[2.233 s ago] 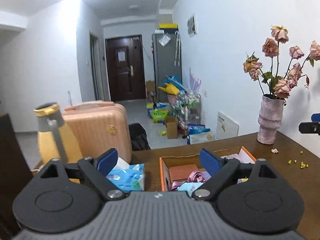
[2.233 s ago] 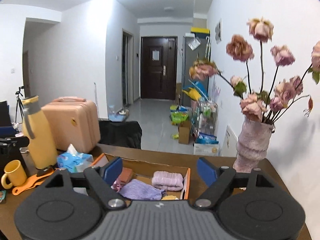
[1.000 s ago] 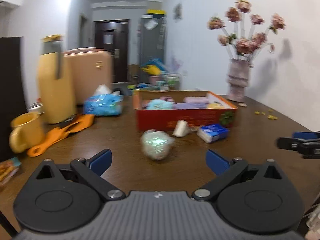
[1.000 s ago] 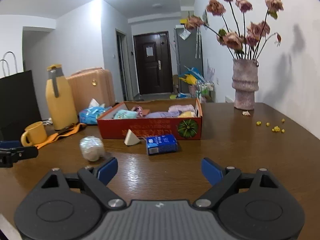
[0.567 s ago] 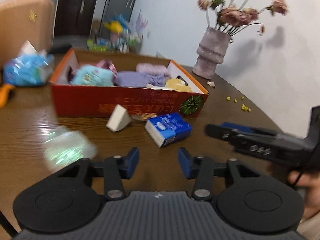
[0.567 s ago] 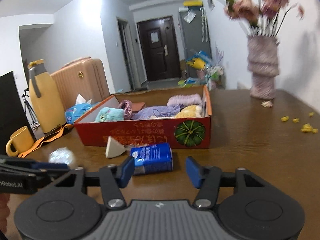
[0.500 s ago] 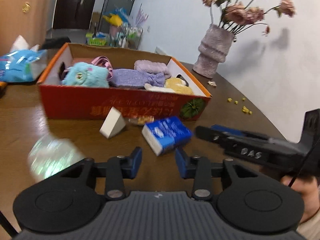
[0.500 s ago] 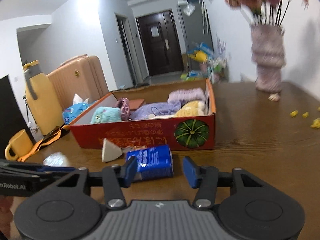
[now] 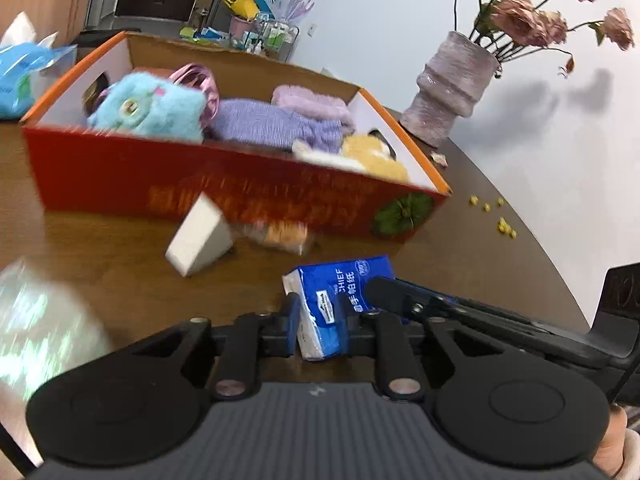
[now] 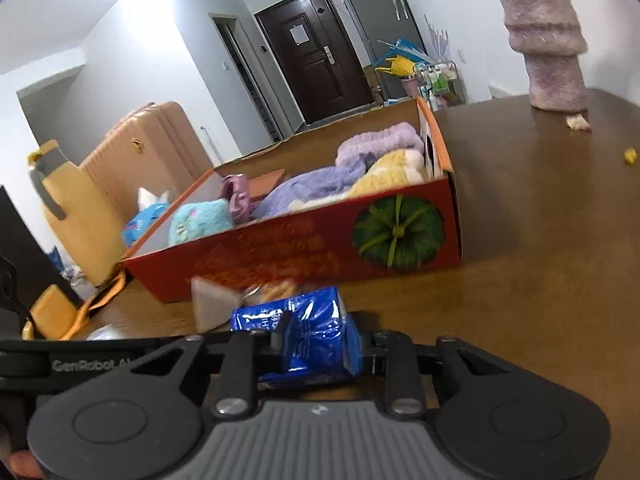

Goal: Organize soft objects
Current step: 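Lift the blue tissue pack with both grippers and carry it over the box, then lower the blue tissue pack into the box and open both grippers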

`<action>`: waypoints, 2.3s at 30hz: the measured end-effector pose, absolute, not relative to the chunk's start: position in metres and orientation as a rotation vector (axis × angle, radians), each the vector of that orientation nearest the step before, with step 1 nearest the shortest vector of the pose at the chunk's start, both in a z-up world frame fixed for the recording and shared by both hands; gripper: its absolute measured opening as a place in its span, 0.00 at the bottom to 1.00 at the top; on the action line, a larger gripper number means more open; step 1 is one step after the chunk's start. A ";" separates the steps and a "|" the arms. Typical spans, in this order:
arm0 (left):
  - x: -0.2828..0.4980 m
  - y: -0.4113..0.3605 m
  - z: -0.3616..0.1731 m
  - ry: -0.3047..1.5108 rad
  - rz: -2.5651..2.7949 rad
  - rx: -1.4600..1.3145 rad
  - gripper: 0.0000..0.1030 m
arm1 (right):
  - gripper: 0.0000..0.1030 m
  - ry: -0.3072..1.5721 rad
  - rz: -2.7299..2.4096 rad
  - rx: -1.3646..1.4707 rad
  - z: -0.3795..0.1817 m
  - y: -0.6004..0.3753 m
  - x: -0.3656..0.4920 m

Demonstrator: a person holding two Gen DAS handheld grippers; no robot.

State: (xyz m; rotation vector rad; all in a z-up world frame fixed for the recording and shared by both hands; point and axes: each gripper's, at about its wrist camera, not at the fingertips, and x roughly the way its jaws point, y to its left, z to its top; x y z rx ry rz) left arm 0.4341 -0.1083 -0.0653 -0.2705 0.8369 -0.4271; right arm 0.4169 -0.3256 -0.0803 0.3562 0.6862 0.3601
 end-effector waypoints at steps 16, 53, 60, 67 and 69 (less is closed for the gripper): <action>0.242 -0.059 -0.049 0.830 -0.403 -0.285 0.16 | 0.16 0.707 0.478 0.363 -0.075 -0.295 0.224; 0.500 -0.065 0.035 0.652 -0.397 -0.261 0.16 | 0.16 0.523 0.391 0.204 0.044 -0.271 0.493; 0.555 -0.064 -0.026 0.825 -0.312 -0.190 0.16 | 0.16 0.763 0.373 0.292 -0.021 -0.261 0.560; 0.562 -0.060 -0.041 0.863 -0.254 -0.181 0.18 | 0.17 0.841 0.308 0.258 -0.042 -0.249 0.563; 0.555 -0.060 -0.032 0.842 -0.246 -0.163 0.23 | 0.18 0.822 0.300 0.235 -0.032 -0.247 0.556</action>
